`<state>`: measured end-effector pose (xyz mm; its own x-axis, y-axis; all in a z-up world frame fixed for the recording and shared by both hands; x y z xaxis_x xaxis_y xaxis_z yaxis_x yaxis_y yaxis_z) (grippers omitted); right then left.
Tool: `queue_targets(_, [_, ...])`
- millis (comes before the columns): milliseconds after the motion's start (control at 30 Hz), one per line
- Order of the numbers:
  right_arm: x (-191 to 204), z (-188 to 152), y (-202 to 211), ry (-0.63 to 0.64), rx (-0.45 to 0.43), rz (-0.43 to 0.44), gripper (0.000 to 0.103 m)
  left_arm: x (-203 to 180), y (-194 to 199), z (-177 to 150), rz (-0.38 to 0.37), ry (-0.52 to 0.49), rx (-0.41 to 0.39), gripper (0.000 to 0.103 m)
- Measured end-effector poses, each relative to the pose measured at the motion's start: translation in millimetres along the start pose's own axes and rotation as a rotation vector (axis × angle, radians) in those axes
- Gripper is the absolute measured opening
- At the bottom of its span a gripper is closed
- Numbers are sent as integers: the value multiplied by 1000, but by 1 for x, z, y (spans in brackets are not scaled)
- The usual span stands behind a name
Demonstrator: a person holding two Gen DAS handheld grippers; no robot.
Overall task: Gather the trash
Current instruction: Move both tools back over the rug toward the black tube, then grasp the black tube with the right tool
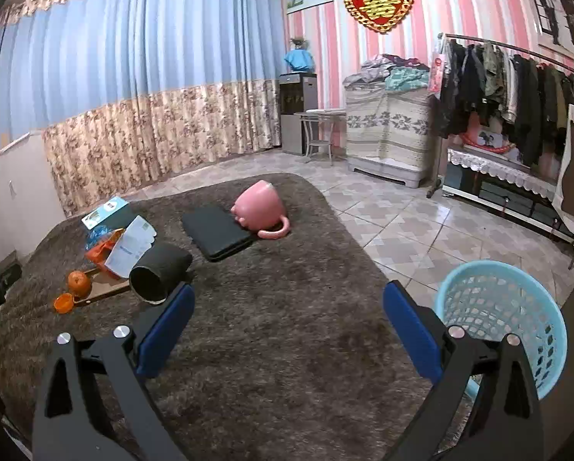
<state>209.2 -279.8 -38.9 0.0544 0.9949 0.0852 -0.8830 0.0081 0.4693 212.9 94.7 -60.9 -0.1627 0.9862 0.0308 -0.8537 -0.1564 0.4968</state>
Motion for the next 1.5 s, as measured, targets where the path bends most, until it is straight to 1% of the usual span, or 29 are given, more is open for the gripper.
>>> queue_targets(133, [16, 1, -9, 20, 7, 24, 97, 12, -3, -3, 23, 11, 9, 97])
queue_targets(300, [43, -4, -27, 62, 36, 65, 97, 28, -6, -10, 59, 8, 19, 97])
queue_targets(533, [91, -17, -62, 156, 92, 125, 97, 51, -23, -27, 87, 50, 72, 97])
queue_targets(633, [114, -18, -78, 174, 114, 168, 97, 56, -27, -29, 95, 55, 78, 97])
queue_targets(733, [140, -20, -98, 222, 132, 186, 97, 60, -32, -33, 98, 66, 93, 97])
queue_targets(800, [151, -22, -110, 241, 150, 186, 97, 60, -35, -35, 100, 68, 100, 97])
queue_targets(867, [163, -26, -124, 252, 180, 210, 96, 59, -37, -37, 100, 64, 104, 97])
queue_targets(933, [171, -30, -134, 274, 199, 200, 96, 58, -41, -39, 100, 63, 110, 97])
queue_targets(1000, [178, -36, -142, 290, 224, 209, 92, 56, -46, -41, 93, 68, 121, 97])
queue_targets(1033, [180, -38, -144, 292, 234, 215, 82, 53, -48, -42, 86, 68, 126, 97])
queue_targets(1067, [178, -39, -145, 301, 233, 197, 77, 51, -50, -42, 82, 66, 128, 97])
queue_targets(1100, [176, -39, -144, 301, 224, 193, 74, 48, -51, -42, 77, 61, 128, 97])
queue_targets(1133, [174, -37, -144, 292, 223, 199, 69, 43, -53, -42, 71, 53, 129, 97])
queue_targets(1200, [166, -35, -140, 245, 230, 237, 68, 36, -58, -42, 53, 42, 137, 97])
queue_targets(1233, [162, -34, -139, 233, 227, 238, 68, 30, -60, -42, 40, 39, 143, 97])
queue_targets(1333, [146, -27, -127, 203, 193, 229, 68, 17, -68, -42, 0, 38, 161, 97])
queue_targets(1433, [124, -20, -110, 185, 162, 205, 68, 3, -81, -45, -30, 16, 210, 97])
queue_targets(1500, [105, -18, -98, 173, 151, 179, 68, -4, -88, -47, -54, 6, 229, 97])
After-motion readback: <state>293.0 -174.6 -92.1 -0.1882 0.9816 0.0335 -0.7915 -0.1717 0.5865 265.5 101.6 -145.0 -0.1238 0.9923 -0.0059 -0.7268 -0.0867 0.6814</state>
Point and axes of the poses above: each gripper's, at about its wrist camera, not at the fingertips, and y roughly against the way its jaws point, x to its left, z to its top, the point moved 8 cm from there along -y, roughly the way its jaws point, and after that the axes turned 2 degrees about -y, right-handed, at the moved point
